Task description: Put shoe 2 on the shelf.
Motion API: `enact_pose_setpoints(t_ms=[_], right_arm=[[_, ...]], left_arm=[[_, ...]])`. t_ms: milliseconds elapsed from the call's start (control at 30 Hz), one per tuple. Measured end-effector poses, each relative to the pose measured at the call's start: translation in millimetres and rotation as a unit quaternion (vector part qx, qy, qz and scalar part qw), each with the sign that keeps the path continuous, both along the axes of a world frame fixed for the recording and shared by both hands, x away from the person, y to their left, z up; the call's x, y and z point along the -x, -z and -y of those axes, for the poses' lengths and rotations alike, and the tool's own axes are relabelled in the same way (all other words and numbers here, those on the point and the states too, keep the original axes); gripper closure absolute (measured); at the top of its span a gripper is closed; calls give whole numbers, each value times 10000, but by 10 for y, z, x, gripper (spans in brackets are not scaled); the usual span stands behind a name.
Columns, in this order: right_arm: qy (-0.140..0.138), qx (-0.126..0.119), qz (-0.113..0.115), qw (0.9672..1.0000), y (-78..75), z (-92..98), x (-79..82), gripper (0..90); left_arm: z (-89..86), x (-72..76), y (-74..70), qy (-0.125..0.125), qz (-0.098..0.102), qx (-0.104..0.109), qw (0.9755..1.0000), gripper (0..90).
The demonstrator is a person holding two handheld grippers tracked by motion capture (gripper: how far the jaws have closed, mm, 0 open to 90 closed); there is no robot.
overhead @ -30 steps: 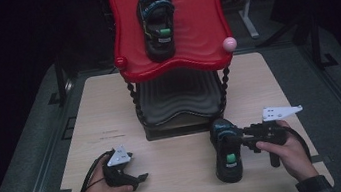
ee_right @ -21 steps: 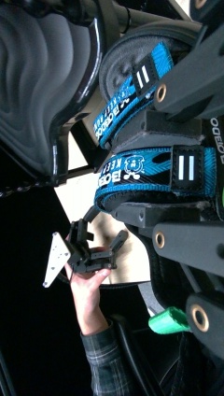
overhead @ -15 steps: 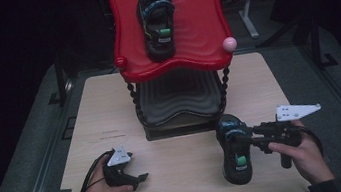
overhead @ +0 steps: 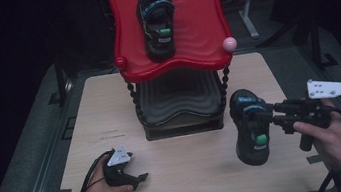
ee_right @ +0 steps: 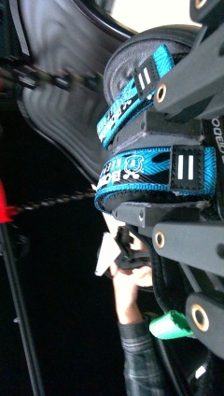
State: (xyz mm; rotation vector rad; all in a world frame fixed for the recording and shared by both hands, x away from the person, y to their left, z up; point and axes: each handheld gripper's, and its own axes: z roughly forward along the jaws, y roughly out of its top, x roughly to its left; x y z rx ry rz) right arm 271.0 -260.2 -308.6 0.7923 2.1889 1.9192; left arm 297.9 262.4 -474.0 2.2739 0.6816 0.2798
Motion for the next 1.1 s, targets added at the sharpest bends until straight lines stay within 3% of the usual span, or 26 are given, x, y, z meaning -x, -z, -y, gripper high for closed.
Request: enact_pose_setpoints(t_ms=[133,200,267,367,667,800,833,867,900,1100], right_arm=[[79,-107,243,9996,-255,93,-67,662],[92,-120,266,9995,-294,105,-78,662],[160,-160,366,9991,-448,151,-139,663],[222,-217,400,9987,-534,181,-179,663],[391,-410,693,9960,-986,286,-344,664],[393,-508,862,9942,-1270,289,-446,665],[393,-508,862,9942,-1270,289,-446,665],[388,-540,916,9936,-1386,282,-487,665],[388,-540,916,9936,-1386,282,-487,665],[343,-599,1088,9917,-1720,190,-651,665]], left_arm=[[1,1,1,-6,-14,8,10000,38],[2,2,1,-9,-27,15,10000,38],[2,2,1,-10,-26,15,10000,38],[0,1,-1,3,-25,-3,10000,38],[-1,0,-1,12,-16,-15,10000,38],[-1,0,0,10,-13,-12,10000,38],[-1,0,0,12,-13,-14,10000,38],[-1,0,0,11,-13,-14,10000,37],[0,0,0,10,-12,-11,10000,37],[0,0,1,9,-6,-6,10000,37]])
